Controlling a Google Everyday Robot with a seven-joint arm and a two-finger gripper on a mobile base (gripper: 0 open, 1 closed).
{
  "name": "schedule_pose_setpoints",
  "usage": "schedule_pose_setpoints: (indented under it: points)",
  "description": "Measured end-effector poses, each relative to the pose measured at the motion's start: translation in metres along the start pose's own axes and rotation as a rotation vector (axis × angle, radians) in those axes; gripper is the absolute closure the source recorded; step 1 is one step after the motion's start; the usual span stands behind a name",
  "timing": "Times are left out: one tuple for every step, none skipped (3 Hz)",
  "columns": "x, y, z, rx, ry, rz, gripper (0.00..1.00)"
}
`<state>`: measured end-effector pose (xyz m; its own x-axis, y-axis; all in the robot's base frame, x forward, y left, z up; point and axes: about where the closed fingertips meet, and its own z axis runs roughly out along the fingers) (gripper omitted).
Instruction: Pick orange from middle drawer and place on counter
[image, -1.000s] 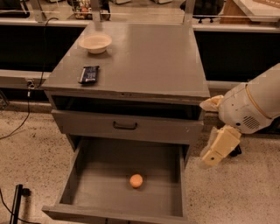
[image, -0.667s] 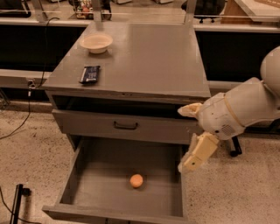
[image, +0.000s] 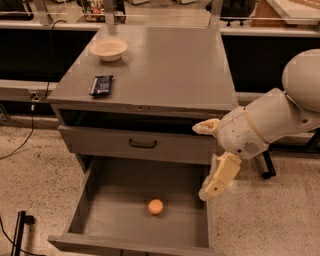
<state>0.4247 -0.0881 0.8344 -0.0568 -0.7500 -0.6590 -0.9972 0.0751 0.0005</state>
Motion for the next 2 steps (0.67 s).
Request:
schedule_pose_setpoints:
  points:
    - [-0.002,0.014,0.04,-0.036,-0.066,-0.072,0.0]
    - [-0.001,0.012,0.076,0.043,-0.172,-0.131,0.0]
